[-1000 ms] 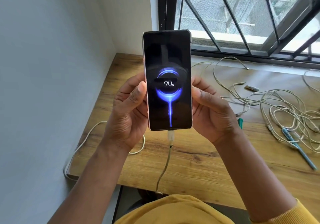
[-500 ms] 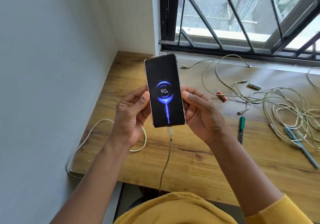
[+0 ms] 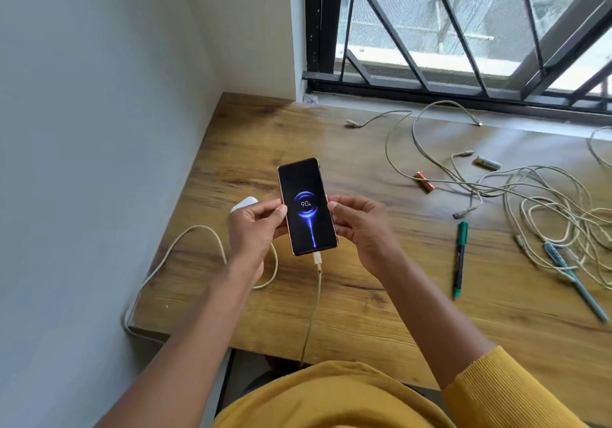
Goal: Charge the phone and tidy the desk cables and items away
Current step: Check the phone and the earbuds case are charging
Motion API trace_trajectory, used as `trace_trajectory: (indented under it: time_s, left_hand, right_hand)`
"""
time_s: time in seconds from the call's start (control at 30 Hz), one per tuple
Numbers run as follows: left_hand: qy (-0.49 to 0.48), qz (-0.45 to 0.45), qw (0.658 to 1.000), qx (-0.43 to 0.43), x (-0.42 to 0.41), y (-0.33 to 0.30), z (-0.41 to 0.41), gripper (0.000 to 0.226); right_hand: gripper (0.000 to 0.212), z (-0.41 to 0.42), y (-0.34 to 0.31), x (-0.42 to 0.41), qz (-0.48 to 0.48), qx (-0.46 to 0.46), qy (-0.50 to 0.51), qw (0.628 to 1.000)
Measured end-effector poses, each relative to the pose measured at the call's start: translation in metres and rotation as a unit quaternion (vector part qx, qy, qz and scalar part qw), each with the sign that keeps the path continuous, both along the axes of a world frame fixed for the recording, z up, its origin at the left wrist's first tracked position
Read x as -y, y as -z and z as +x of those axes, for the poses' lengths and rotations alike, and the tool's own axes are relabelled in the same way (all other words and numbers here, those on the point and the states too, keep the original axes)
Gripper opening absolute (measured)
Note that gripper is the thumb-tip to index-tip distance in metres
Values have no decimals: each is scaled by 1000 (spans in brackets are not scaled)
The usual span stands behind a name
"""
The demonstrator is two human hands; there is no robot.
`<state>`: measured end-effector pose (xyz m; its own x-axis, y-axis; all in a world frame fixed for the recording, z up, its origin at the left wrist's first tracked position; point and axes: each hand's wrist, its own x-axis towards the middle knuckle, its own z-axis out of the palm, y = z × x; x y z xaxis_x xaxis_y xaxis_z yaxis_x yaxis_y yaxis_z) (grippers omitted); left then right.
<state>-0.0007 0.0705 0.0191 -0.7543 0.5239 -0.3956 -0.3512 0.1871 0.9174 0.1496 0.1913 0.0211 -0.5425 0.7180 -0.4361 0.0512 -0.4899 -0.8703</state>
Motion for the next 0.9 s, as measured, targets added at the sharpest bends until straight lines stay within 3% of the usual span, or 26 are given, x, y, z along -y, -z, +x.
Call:
trace_trajectory:
  time_s: [0.27, 0.37, 0.73, 0.9]
  left_hand:
    - [18, -133, 989, -66, -11, 20, 3, 10]
    - [40, -193, 972, -126, -14, 27, 6, 23]
    - [95, -290, 915, -264, -23, 18, 13, 10]
    - [95, -309, 905, -277, -23, 15, 14, 11]
  right_hand:
    - [10, -8, 18, -1, 87, 161, -8, 983]
    - [14, -9, 28, -2, 119, 228, -33, 966]
    - [17, -16, 15, 3, 211, 326, -47, 920]
    - [18, -19, 12, 8, 235, 352, -59, 904]
